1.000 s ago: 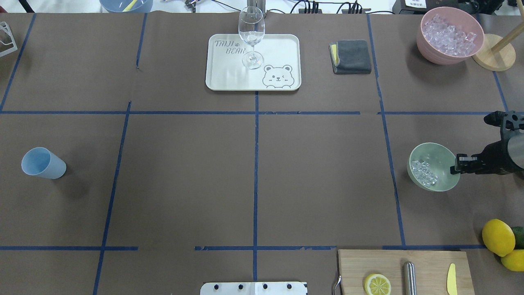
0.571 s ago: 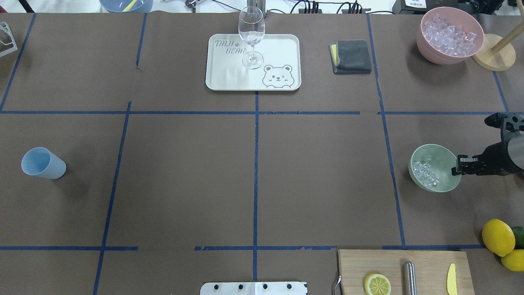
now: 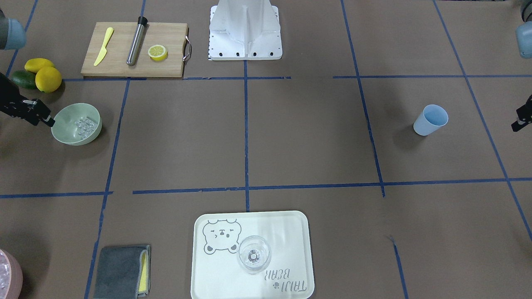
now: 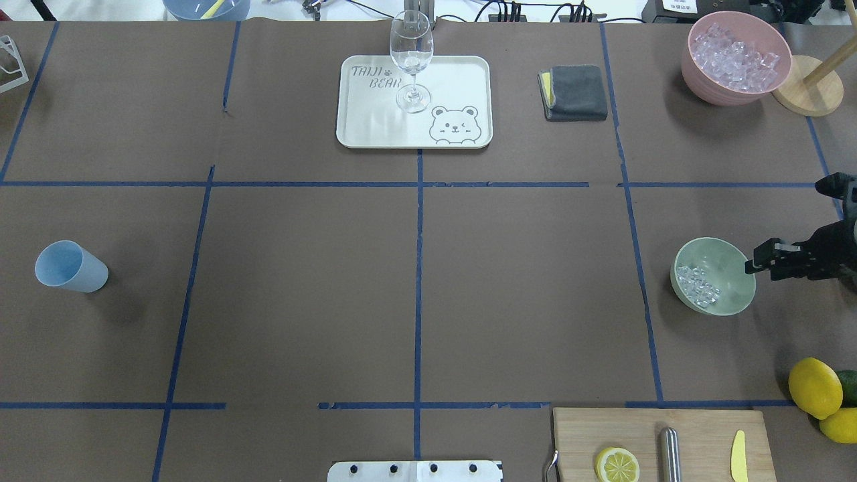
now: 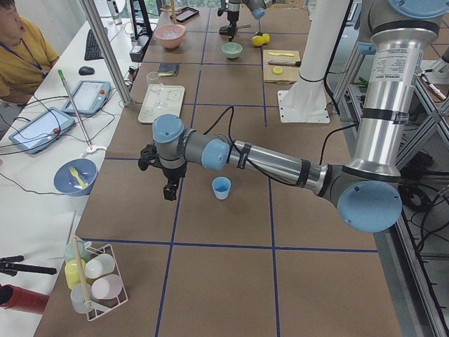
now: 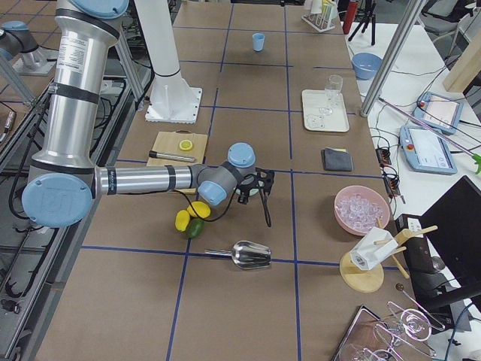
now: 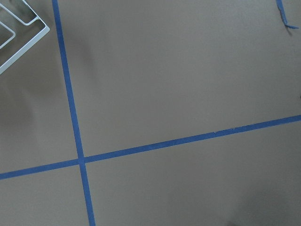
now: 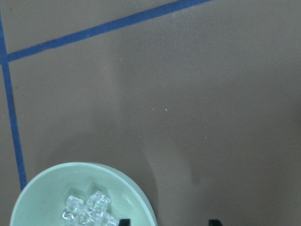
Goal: Pour ice into bowl
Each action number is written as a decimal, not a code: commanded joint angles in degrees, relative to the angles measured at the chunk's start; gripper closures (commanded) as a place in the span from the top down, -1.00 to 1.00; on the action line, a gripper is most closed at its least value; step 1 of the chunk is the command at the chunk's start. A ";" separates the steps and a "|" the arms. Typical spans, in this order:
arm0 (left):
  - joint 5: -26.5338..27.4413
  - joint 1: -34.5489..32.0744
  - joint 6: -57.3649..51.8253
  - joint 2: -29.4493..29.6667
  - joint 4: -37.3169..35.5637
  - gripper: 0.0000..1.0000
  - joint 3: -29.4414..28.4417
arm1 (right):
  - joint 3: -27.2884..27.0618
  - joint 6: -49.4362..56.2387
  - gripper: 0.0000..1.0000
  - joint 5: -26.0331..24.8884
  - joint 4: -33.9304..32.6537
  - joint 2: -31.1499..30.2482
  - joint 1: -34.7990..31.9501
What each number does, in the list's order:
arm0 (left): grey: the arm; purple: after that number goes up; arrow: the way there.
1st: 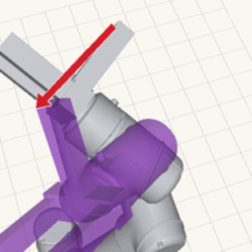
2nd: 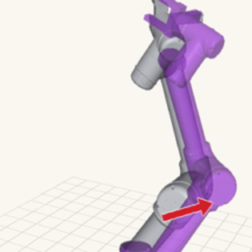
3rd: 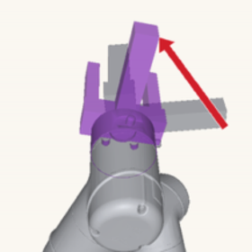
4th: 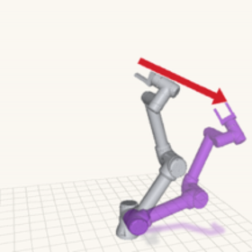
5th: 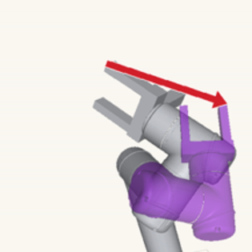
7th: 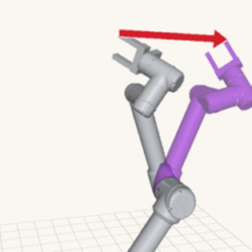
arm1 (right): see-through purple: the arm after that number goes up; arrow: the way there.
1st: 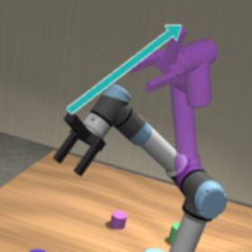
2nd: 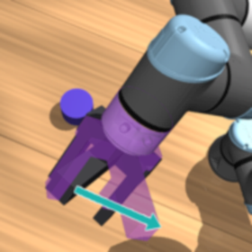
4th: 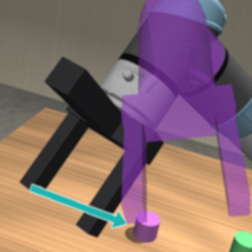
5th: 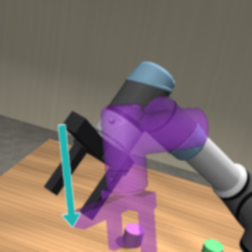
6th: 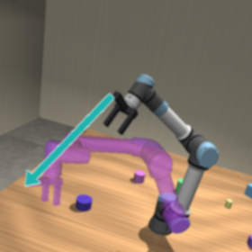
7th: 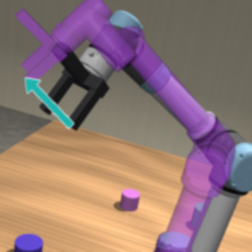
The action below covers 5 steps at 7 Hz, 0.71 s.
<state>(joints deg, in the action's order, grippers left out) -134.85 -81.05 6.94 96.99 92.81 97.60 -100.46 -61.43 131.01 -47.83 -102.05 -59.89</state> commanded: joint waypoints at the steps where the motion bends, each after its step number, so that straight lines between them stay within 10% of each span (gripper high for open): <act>1: 0.72 -1.64 -4.19 0.04 0.01 1.00 -1.01 | -0.26 11.36 1.00 5.64 -6.44 -0.08 -11.00; 5: 2.40 -5.78 -8.34 -0.84 -0.26 1.00 -5.75 | 0.00 49.28 1.00 7.50 -34.42 4.10 -24.37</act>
<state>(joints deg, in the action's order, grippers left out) -132.26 -86.06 -0.91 96.22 92.56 93.45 -100.63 -24.20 138.40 -71.51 -100.93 -80.76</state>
